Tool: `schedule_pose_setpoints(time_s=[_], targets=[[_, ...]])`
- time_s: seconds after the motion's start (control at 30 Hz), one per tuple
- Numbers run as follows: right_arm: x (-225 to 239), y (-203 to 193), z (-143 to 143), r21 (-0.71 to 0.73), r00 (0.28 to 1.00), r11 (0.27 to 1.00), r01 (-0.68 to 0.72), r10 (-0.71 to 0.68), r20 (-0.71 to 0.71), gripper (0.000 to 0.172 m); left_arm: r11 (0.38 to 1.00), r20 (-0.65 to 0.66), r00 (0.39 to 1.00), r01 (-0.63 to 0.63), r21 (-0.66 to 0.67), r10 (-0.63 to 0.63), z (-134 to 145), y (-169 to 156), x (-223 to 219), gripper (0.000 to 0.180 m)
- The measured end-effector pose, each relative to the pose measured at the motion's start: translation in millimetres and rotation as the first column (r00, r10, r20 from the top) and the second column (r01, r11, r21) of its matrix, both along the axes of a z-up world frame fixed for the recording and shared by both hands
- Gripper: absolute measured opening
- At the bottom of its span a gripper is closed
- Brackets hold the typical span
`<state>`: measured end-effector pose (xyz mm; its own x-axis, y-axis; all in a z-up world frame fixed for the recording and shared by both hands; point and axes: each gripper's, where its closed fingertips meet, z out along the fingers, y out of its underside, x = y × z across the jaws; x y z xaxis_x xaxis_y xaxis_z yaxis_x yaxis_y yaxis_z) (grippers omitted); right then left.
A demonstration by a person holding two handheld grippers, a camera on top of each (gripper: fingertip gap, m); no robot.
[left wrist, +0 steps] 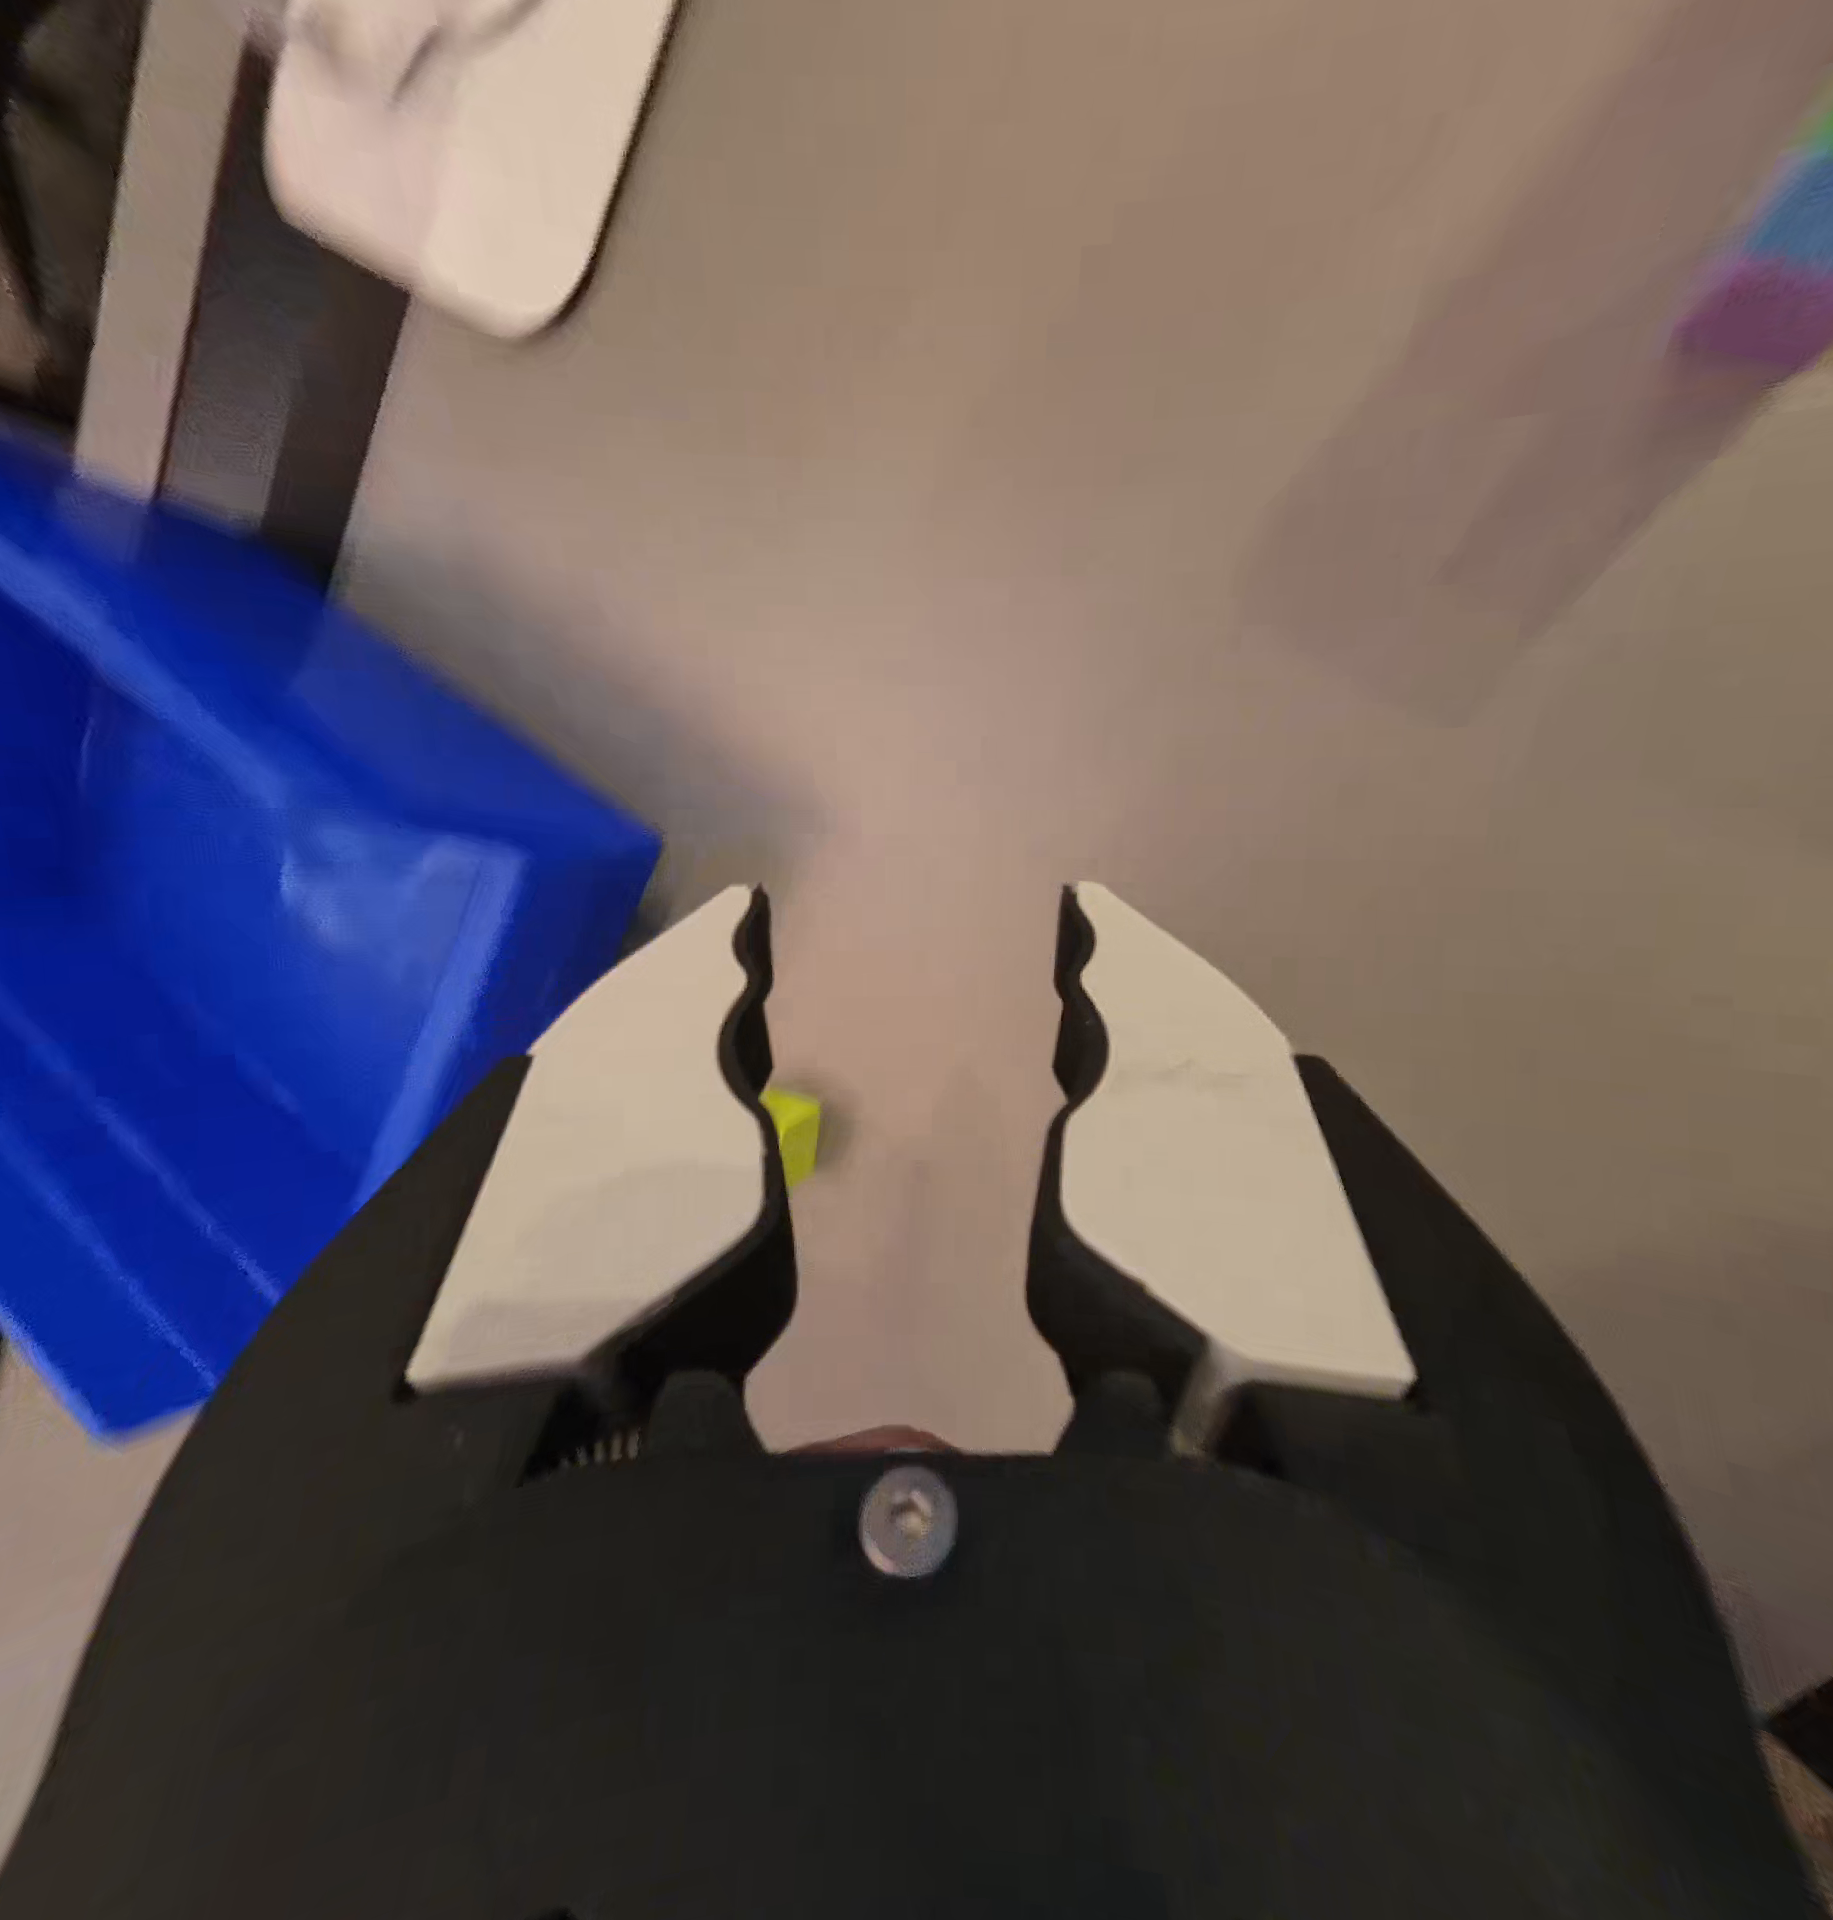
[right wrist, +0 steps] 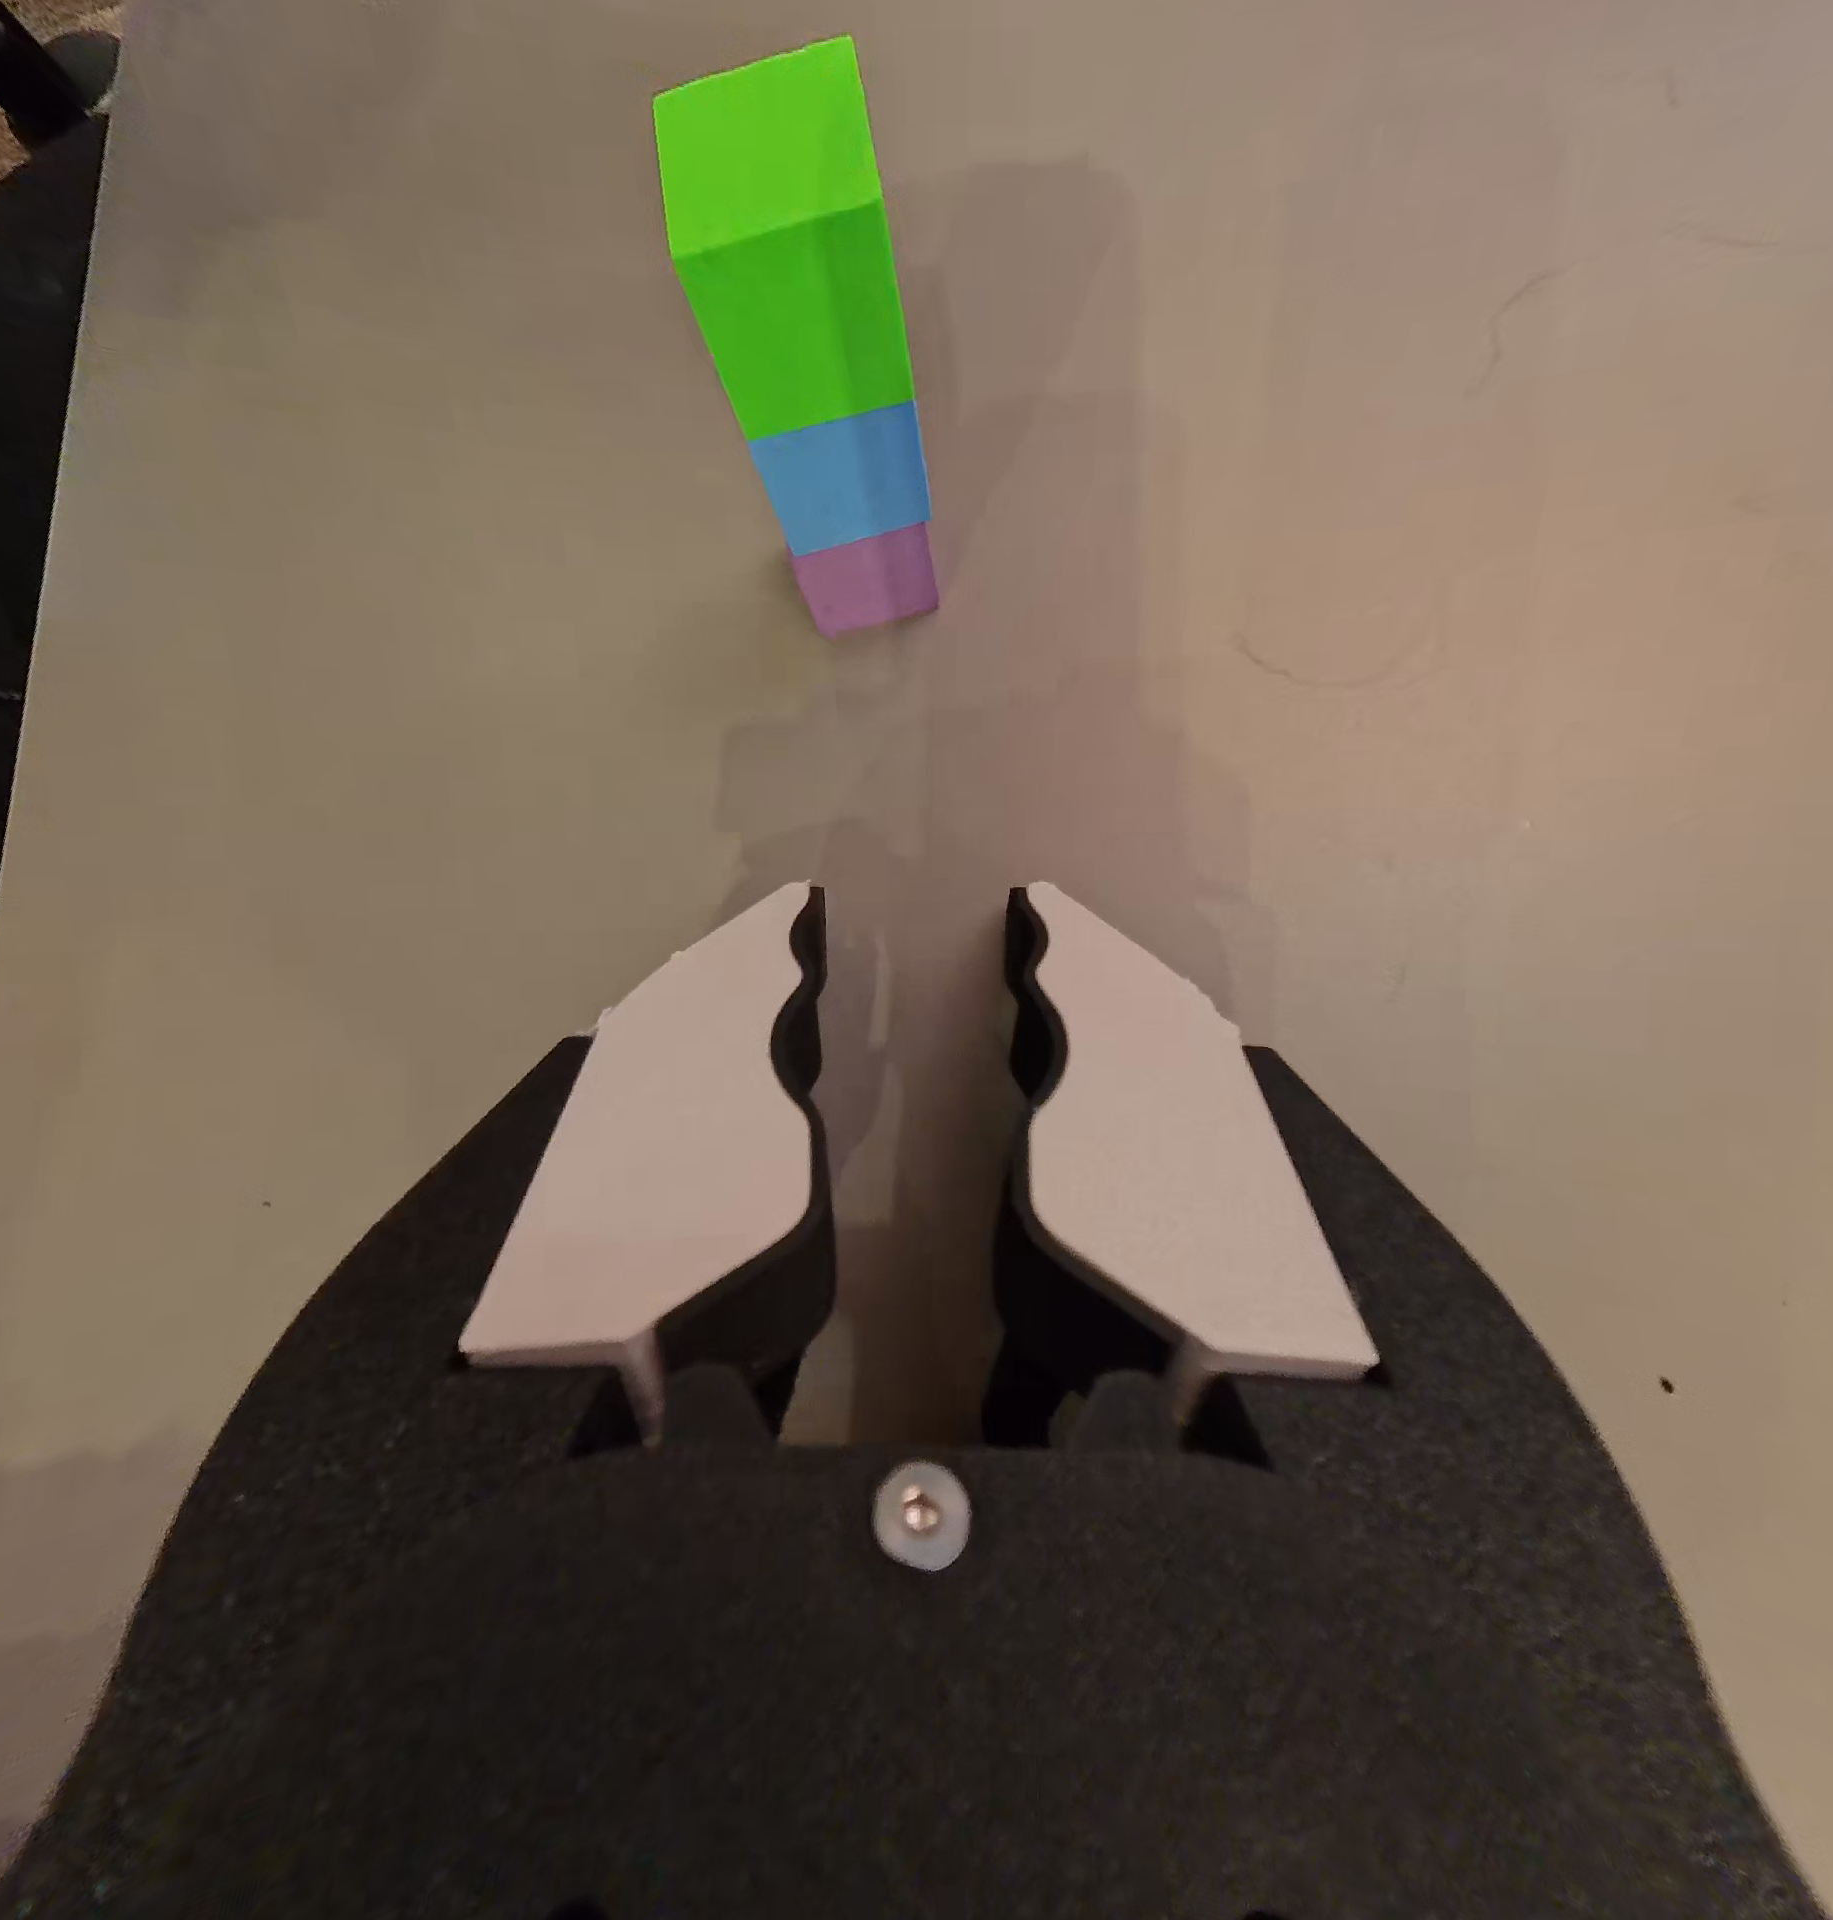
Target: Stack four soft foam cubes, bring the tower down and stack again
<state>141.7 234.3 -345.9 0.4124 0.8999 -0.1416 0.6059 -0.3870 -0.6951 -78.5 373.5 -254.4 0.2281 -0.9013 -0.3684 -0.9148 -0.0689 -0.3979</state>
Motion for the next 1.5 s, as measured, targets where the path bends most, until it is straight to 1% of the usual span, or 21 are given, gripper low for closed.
schedule_pose_setpoints(time_s=[0.07,0.1,0.17,0.23,0.3,0.33,0.37,0.53,0.6,0.63,0.7,0.77,0.87,0.93,1.07,1.17,1.33,1.43,1.5], targets=[[0,0,0,-0.001,1.000,1.000,0.000,0.000,-0.001,0.032,0.993,0.052,0.992,-0.119,-0.012,0.119,-6,16,-28,0.051],[0,0,0,-0.002,1.000,1.000,0.001,-0.001,-0.003,0.032,0.988,0.064,0.986,-0.151,-0.007,0.151,-9,22,-40,0.047],[0,0,0,-0.003,1.000,1.000,0.002,-0.002,-0.004,0.032,0.985,0.031,0.984,-0.174,-0.018,0.174,-22,30,-61,0.045],[0,0,0,0.001,1.000,1.000,0.003,-0.003,-0.002,0.032,0.992,-0.032,0.992,-0.126,-0.005,0.126,-35,38,-76,0.040],[0,0,0,0.002,1.000,1.000,0.004,-0.004,-0.001,0.032,0.994,-0.091,0.991,-0.099,-0.043,0.095,-51,43,-89,0.040],[0,0,0,0.002,1.000,1.000,0.004,-0.004,-0.001,0.032,0.995,-0.101,0.992,-0.080,-0.053,0.074,-56,46,-93,0.041],[0,0,0,0.002,1.000,1.000,0.005,-0.005,-0.001,0.032,0.997,-0.095,0.995,-0.046,-0.068,0.039,-60,48,-94,0.040],[0,1,1,-0.008,1.000,1.000,0.007,-0.007,-0.010,0.032,0.993,-0.112,0.994,-0.007,-0.116,-0.006,-74,61,-99,0.039],[0,1,1,-0.008,1.000,1.000,0.009,-0.009,-0.011,0.032,0.991,-0.142,0.990,-0.002,-0.136,-0.017,-81,63,-102,0.035],[0,1,1,-0.009,1.000,1.000,0.009,-0.009,-0.011,0.031,0.990,-0.153,0.988,0.001,-0.143,-0.023,-84,63,-103,0.028],[0,1,1,-0.009,1.000,1.000,0.010,-0.010,-0.010,0.031,0.988,-0.129,0.991,0.004,-0.156,-0.025,-84,63,-100,0.027],[0,1,1,-0.008,1.000,1.000,0.010,-0.010,-0.010,0.031,0.989,-0.099,0.995,0.008,-0.150,-0.023,-78,60,-95,0.027],[0,1,1,-0.007,1.000,1.000,0.010,-0.010,-0.010,0.031,0.989,-0.033,0.999,0.027,-0.144,-0.032,-60,43,-72,0.027],[0,1,0,-0.004,1.000,1.000,0.010,-0.010,-0.008,0.030,0.991,-0.024,0.998,0.047,-0.127,-0.050,-45,27,-51,0.027],[0,1,0,0.000,1.000,1.000,0.009,-0.009,-0.007,0.031,0.984,0.023,0.989,0.145,-0.107,-0.143,-13,-12,8,0.027],[0,1,0,0.001,1.000,1.000,0.008,-0.008,-0.010,0.031,0.968,0.038,0.974,0.226,-0.106,-0.223,5,-43,53,0.027],[0,1,1,-0.001,1.000,1.000,0.005,-0.005,-0.016,0.031,0.941,0.031,0.947,0.321,-0.110,-0.320,18,-81,112,0.027],[0,1,1,-0.002,1.000,1.000,0.004,-0.004,-0.018,0.031,0.924,0.008,0.931,0.364,-0.116,-0.365,16,-96,135,0.027],[0,1,1,-0.002,1.000,1.000,0.003,-0.003,-0.019,0.031,0.922,-0.008,0.928,0.368,-0.123,-0.372,13,-100,144,0.027]])
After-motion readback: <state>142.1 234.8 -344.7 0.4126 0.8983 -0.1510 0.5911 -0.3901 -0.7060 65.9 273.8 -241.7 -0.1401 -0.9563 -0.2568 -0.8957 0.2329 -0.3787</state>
